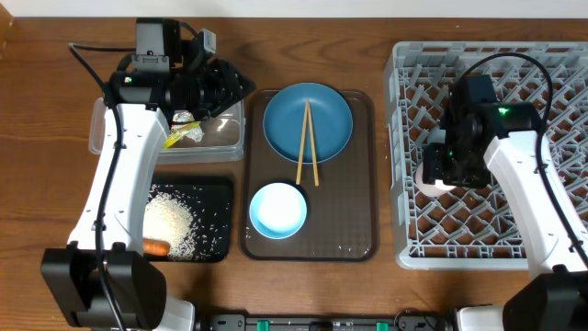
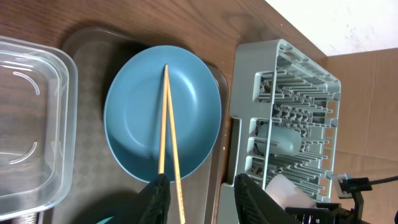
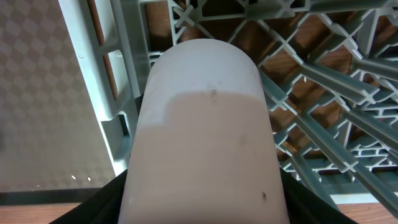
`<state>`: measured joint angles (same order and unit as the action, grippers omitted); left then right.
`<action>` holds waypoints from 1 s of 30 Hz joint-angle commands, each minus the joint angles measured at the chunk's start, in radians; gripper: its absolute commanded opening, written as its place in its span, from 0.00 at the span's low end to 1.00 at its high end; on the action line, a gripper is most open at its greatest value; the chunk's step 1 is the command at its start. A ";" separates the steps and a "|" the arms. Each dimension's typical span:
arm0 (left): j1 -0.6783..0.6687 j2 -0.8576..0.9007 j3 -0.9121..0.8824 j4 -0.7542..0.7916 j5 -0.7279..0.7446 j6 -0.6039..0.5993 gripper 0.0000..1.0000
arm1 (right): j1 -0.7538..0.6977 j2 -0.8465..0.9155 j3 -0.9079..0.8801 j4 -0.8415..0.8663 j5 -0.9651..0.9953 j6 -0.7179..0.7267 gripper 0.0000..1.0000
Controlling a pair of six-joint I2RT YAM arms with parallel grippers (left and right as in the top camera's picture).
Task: Sort waste into correct bins and load items into the dishwasher rack
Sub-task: 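Release the pink cup in the rack and lift the right gripper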
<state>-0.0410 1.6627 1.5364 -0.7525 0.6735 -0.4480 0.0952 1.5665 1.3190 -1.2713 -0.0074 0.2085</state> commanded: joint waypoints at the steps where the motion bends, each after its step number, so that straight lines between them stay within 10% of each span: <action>1: 0.002 0.003 0.014 -0.002 -0.005 0.010 0.37 | -0.003 0.001 -0.006 -0.003 -0.004 -0.008 0.56; 14: 0.002 0.003 0.014 -0.002 -0.005 0.010 0.38 | -0.003 0.001 -0.006 -0.030 0.004 -0.031 0.73; 30: 0.003 0.003 0.014 -0.002 -0.012 0.010 0.38 | -0.003 0.000 0.061 0.015 -0.053 -0.088 0.66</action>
<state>-0.0410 1.6627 1.5364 -0.7525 0.6731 -0.4477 0.0952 1.5665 1.3281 -1.2648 -0.0139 0.1406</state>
